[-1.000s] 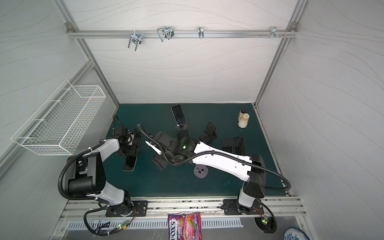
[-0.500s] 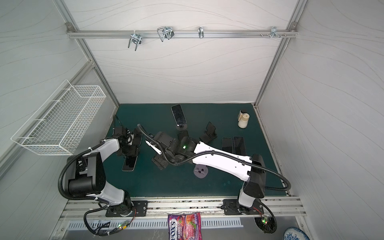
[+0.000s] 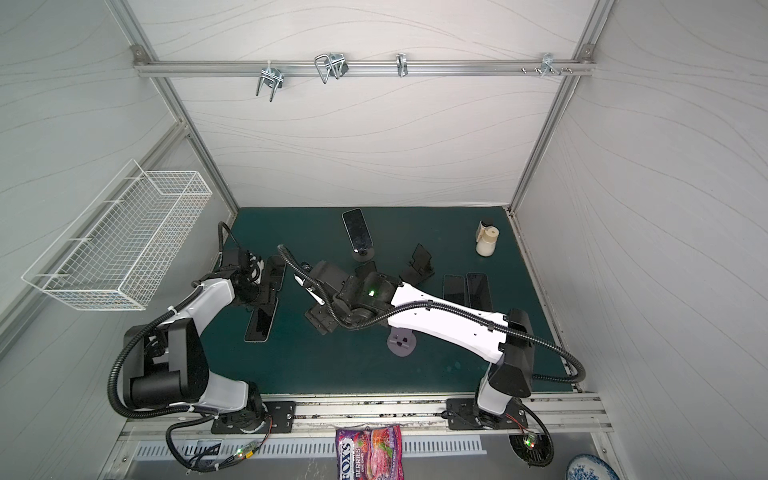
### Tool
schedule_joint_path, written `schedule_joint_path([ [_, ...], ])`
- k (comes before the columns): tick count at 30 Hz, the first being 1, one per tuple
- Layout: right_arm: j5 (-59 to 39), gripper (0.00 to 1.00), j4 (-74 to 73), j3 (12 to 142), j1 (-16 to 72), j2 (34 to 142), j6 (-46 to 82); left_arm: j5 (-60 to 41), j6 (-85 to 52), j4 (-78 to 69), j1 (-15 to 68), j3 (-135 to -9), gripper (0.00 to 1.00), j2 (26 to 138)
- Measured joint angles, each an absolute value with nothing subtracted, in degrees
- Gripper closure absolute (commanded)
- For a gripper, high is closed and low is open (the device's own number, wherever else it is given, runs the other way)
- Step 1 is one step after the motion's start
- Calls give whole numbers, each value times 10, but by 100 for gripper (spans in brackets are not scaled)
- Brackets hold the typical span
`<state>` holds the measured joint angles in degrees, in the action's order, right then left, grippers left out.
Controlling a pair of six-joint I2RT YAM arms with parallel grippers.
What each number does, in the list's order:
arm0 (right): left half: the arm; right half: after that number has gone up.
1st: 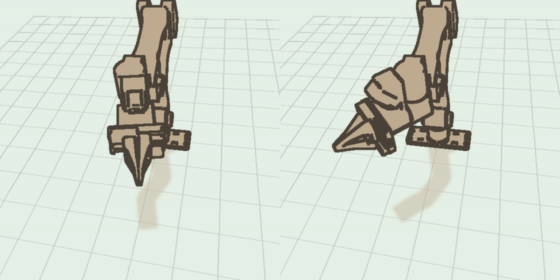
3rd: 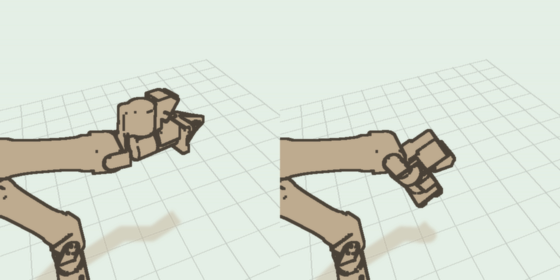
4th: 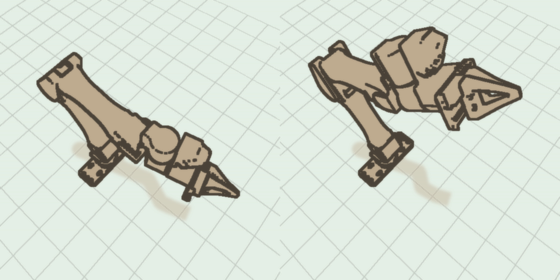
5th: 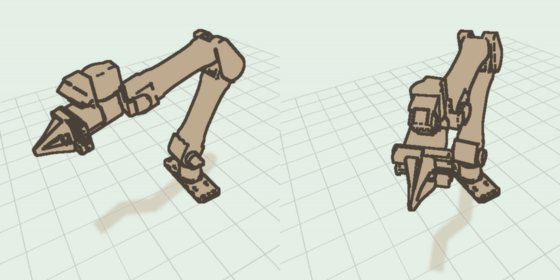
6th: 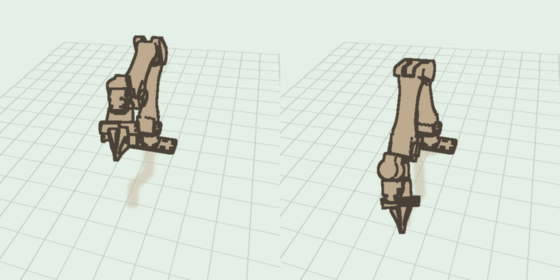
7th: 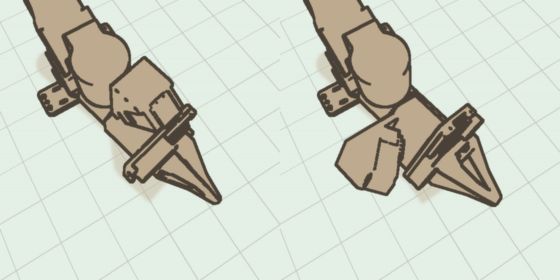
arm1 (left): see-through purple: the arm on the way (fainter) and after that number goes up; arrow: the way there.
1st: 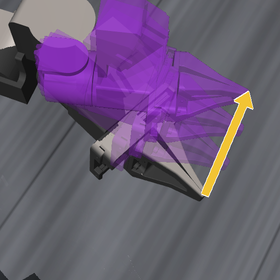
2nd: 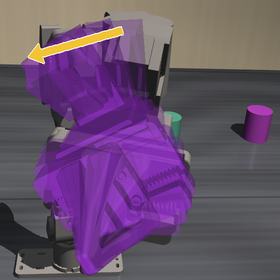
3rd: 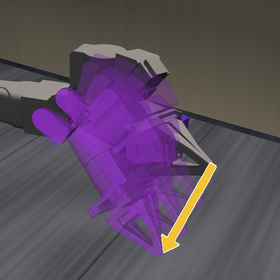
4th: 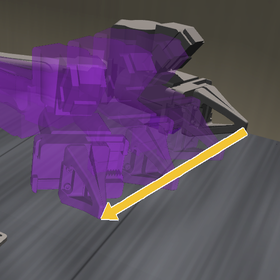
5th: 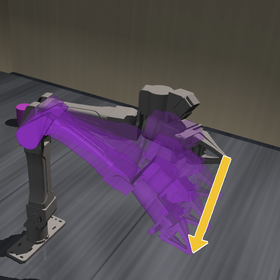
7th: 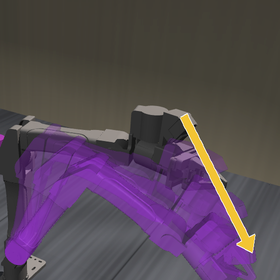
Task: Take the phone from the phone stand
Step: 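Raise the left gripper while the right gripper moves to the round-stand phone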
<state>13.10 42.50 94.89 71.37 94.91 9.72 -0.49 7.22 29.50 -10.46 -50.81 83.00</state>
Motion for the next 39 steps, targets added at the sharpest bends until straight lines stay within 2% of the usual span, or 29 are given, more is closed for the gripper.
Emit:
schedule_joint_path([
  [17, 141, 24, 420, 1013, 631, 976, 146, -84, 32, 291, -105, -514, 16, 708],
  [29, 123, 23, 407, 1018, 618, 997, 174, -153, 18, 286, -105, -514, 16, 675],
  [39, 102, 24, 403, 1054, 571, 1030, 184, -208, -22, 256, -103, -514, 16, 669],
])
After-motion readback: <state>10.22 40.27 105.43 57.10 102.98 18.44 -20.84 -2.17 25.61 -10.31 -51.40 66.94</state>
